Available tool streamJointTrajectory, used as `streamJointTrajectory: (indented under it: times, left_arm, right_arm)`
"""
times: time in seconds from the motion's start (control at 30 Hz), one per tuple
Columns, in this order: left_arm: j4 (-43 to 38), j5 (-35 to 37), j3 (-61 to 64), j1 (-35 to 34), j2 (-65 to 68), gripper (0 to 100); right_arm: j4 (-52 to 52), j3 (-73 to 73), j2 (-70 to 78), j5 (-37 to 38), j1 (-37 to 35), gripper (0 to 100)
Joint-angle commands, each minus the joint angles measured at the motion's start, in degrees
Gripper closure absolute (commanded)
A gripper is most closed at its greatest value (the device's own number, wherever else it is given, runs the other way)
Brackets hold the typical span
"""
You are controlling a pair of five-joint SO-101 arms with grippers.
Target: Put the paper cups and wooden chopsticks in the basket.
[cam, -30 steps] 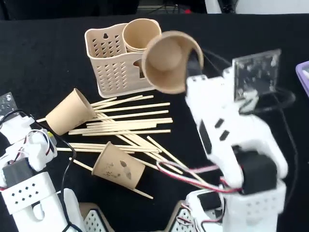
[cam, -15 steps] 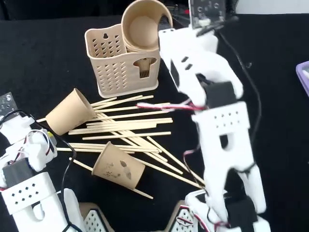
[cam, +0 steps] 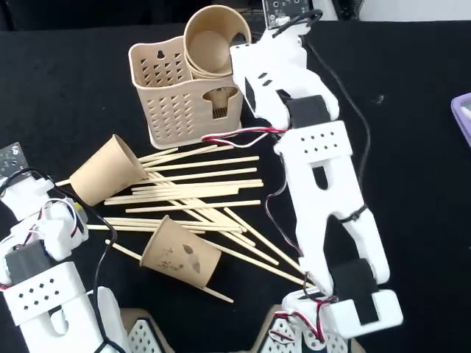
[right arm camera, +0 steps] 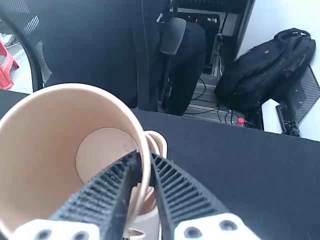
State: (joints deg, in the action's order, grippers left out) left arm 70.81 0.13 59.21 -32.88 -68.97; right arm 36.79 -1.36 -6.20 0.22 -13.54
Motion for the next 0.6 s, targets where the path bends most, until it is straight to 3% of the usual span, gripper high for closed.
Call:
streamJointTrajectory:
  times: [0.0, 0.17, 0.4, 0.57]
  left_arm:
    - [-0.1, 0.3, -0.7, 0.0, -0.7, 84]
    - [-0.1, 0.3, -0.7, 0.0, -0.7, 84]
    - [-0.1, 0.3, -0.7, 0.0, -0.7, 84]
    - [-0.1, 0.3, -0.7, 0.0, -0.7, 84]
  right_arm:
    - [-1.4, 3.1, -0.2, 0.0, -0.5, 94.9]
    - [1.8, 7.1, -0.2, -0.2, -0.4, 77.0]
    - [8.8, 15.2, -0.2, -0.1, -0.4, 82.5]
    - [21.0, 18.8, -2.9, 0.0, -0.4, 83.2]
